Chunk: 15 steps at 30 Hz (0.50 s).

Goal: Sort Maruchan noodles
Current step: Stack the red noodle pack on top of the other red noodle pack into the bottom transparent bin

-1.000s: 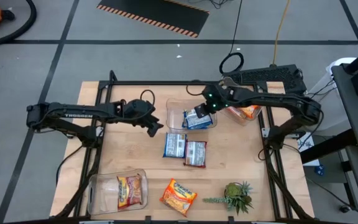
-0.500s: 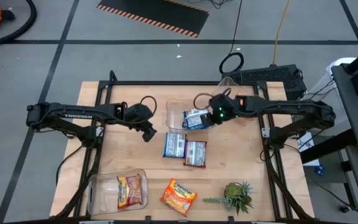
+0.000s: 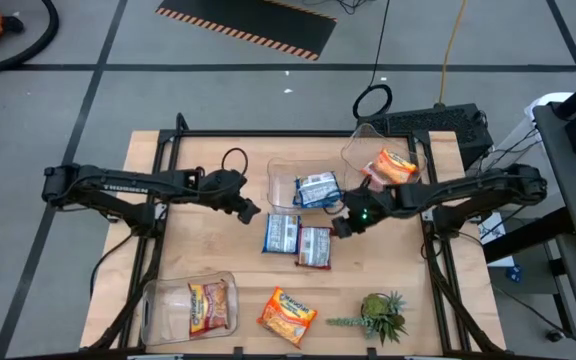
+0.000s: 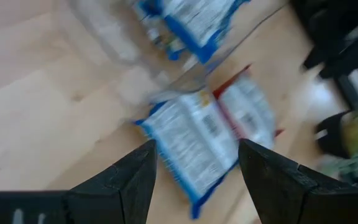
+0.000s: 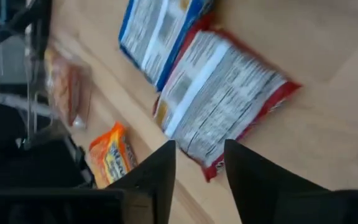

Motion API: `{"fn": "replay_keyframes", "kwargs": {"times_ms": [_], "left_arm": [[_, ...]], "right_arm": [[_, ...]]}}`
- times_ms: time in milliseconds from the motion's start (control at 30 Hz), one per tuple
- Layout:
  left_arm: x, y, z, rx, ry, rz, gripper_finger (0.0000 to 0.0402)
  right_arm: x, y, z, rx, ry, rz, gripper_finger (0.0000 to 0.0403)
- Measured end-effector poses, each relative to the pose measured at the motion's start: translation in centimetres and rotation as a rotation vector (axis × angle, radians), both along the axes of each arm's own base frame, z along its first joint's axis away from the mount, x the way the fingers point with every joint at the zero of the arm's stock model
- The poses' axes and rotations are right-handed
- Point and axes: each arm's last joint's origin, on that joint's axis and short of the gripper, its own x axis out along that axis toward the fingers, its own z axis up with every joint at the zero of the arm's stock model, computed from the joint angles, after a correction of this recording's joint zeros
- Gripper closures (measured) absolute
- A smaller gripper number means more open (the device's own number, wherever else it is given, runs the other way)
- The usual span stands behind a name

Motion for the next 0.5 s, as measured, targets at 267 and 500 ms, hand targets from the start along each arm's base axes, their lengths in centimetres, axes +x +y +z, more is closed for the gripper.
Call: {"fn": "replay_keyframes", "kwargs": {"times_ms": [267,500], "left_arm": [[0.9,-2.0,1.0,-0.017,-0.136,0.038,0.0172],[1.1,-4.4,1.5,-0.058,-0.212,0.071,0.0172]], "right_arm": [[-1.2,2.2,-2.8,0.023,-0.006,0.070,0.0226],[-1.7,3.3,-3.9,0.082,-0.059,0.032,0.0171]]}}
